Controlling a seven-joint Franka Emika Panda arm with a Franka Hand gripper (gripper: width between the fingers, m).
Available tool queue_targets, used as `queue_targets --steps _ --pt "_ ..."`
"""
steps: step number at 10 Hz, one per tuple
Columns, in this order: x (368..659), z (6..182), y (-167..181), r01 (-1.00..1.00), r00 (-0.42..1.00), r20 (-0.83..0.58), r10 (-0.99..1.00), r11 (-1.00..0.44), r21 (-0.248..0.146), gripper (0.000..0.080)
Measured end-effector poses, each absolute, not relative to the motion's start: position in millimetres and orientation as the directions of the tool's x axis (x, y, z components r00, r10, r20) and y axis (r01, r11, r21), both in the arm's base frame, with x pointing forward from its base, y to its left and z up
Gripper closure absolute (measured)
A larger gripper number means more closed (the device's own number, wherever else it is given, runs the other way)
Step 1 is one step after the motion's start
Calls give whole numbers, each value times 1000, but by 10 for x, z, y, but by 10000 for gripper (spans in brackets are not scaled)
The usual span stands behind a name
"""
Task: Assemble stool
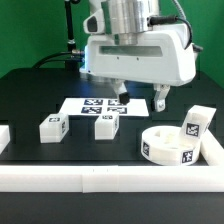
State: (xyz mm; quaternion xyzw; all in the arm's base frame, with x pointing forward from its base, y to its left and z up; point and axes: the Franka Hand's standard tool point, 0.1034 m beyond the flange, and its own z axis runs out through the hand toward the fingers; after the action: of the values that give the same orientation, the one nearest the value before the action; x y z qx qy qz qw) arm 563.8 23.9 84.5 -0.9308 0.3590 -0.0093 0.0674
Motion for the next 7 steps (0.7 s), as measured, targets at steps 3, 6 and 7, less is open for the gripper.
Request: queue_targets --steps 3,6,7 --pt "5636 838 209 -394 917 15 -398 -911 -124 151" --pt "5519 730 -128 -229 971 47 -235 -968 -99 151" --pt "5471 698 -269 -212 975 50 -217 -973 -91 151"
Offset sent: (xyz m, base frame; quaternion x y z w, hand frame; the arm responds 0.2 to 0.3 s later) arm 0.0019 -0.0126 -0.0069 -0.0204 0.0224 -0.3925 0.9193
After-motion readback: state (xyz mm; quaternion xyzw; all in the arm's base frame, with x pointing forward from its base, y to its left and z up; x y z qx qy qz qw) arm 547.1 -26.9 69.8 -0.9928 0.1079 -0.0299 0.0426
